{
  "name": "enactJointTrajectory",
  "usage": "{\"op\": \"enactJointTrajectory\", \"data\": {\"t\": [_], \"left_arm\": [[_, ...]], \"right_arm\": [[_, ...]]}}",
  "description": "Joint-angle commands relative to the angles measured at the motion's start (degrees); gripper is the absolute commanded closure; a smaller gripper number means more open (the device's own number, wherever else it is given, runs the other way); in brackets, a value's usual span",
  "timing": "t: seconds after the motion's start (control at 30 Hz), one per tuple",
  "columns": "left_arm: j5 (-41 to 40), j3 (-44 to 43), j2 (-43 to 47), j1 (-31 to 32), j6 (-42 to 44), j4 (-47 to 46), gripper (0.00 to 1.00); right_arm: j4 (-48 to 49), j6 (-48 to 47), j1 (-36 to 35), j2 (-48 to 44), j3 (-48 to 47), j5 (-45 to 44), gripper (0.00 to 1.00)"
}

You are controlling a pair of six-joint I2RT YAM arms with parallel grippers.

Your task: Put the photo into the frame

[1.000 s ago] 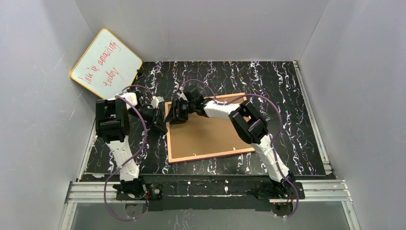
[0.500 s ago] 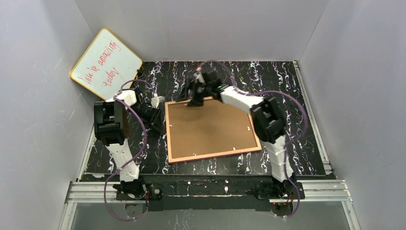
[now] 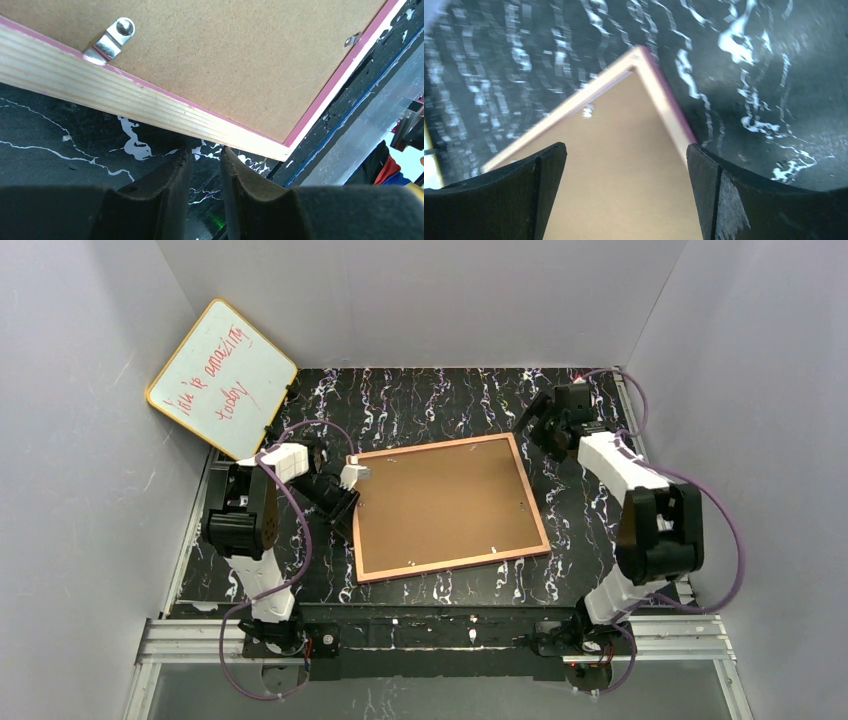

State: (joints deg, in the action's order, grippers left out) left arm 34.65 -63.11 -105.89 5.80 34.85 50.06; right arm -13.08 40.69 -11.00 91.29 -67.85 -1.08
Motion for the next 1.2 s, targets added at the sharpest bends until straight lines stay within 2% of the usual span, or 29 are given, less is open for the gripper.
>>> {"op": "enactJointTrajectory", "data": {"t": [0.0, 0.4, 0.5, 0.6, 0.7, 0.77, 0.9, 1.03, 1.17], "left_arm": [[-1.79, 2.06, 2.12, 1.14, -0.13, -2.18, 0.73], [-3.35, 2.38, 2.79, 5.65, 0.35, -3.18, 0.73], [-4.15, 1.39, 1.32, 8.14, -0.84, -5.43, 0.73], [-4.01, -0.71, -0.67, 13.03, -3.33, -5.76, 0.72], [-3.73, -0.94, -0.84, 20.49, -5.13, -6.56, 0.72], [-2.99, -0.84, -0.85, 25.98, -5.55, -6.08, 0.68], [0.38, -1.43, 0.77, 34.64, -1.66, -0.69, 0.52], [-0.17, -3.45, 4.06, 35.12, 1.33, 4.75, 0.44], [-1.34, -7.58, 8.57, 31.03, 4.5, 10.3, 0.32]], "right_arm": [[-2.94, -0.96, 0.54, 6.37, 1.17, 0.51, 0.01], [-0.09, 1.33, 0.63, 18.45, -5.06, 14.46, 0.01], [5.78, 4.44, -0.86, 19.6, -5.74, 17.61, 0.02], [3.73, 5.32, -3.92, 25.93, -14.31, 20.75, 0.03], [1.43, 5.1, -7.42, 33.83, -26.62, 23.44, 0.02], [1.06, 5.67, -8.91, 38.31, -33.17, 26.22, 0.02], [-2.96, 4.08, -10.32, 45.43, -44.76, 29.58, 0.02], [-6.82, 0.05, -9.75, 45.74, -49.72, 25.56, 0.01], [-8.63, -3.28, -8.12, 41.56, -50.13, 20.47, 0.01]]}}
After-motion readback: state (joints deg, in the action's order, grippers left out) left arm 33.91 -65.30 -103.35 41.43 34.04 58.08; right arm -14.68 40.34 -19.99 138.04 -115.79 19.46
